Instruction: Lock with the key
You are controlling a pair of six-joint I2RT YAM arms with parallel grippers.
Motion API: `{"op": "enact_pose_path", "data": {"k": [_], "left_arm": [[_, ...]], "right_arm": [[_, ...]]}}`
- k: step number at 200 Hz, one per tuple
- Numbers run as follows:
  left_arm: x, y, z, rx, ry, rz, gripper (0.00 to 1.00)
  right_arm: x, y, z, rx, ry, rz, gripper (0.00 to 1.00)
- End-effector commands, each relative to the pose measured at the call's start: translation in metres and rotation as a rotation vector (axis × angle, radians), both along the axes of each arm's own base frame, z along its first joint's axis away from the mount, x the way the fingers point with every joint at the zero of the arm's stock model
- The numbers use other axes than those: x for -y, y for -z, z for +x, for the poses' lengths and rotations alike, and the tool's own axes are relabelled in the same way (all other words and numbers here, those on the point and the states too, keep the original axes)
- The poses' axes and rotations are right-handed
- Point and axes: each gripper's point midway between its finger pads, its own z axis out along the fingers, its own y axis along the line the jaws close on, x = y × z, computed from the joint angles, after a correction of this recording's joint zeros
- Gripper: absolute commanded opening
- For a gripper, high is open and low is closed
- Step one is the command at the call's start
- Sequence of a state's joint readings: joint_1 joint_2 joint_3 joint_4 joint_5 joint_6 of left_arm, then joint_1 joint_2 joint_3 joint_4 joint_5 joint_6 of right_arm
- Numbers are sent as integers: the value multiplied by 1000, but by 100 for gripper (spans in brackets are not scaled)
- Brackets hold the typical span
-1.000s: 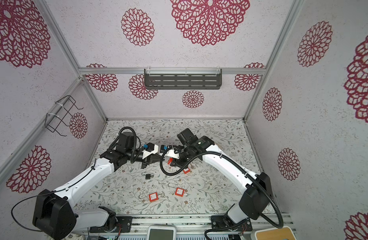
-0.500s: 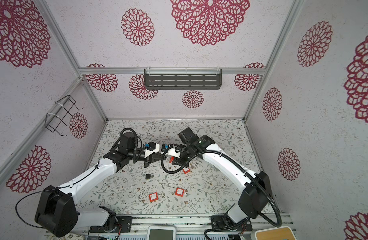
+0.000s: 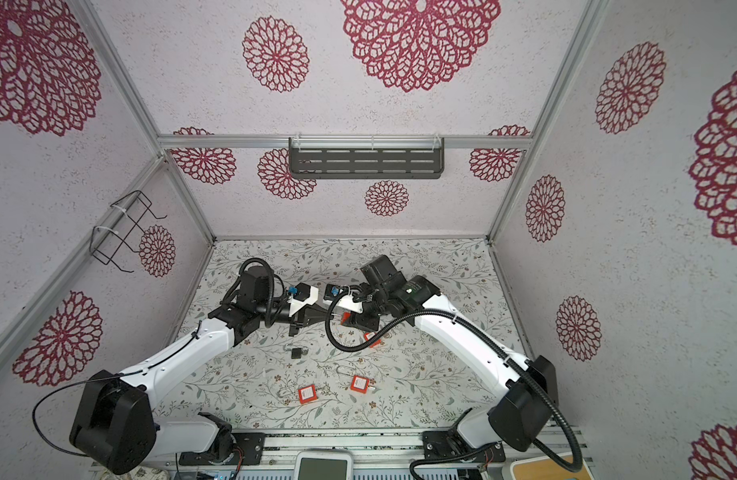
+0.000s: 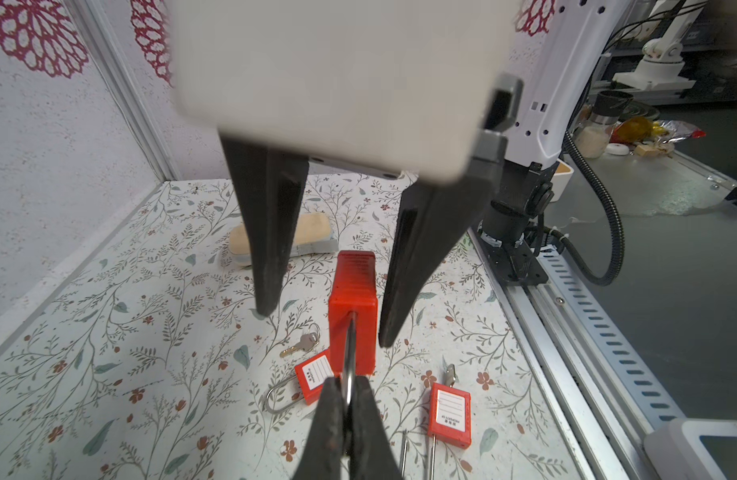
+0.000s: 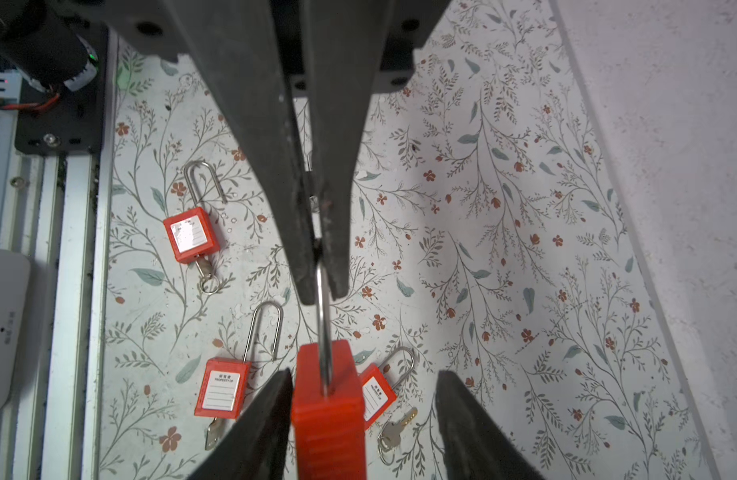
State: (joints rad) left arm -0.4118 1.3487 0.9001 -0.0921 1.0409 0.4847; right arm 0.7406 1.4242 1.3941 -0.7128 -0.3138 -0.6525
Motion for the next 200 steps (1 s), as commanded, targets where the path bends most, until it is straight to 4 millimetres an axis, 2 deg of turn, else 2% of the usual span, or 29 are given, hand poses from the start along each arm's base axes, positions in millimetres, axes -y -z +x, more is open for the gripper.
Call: {"op": "enact_pose_path", "data": {"k": [1,24,62,94,113,143,200], "left_arm": [[-4,-12,0,9,17,-38,0],[-7,-16,4,17,8,-48,0],[-9,-19,6,25,13,-60,0],[-8,-20,7,25,13,-55,0],[-8,-20,5,22,18,-51,0],[-8,-23,2,25,24,-51,0],[-6,-24,-3,31,35,-42,0]], "right_arm": [[4,-21,-8,6,19,46,67],[12,-24,-20,-55,50,59,71],[38,-29,-35,-26,100,69,69],[64,-18,-33,-65,168,23,62],[71,-13,-29,-100,186,25,58],[67,-9,-25,-146,166,45,51],[49,4,-20,-262,114,62,45]]}}
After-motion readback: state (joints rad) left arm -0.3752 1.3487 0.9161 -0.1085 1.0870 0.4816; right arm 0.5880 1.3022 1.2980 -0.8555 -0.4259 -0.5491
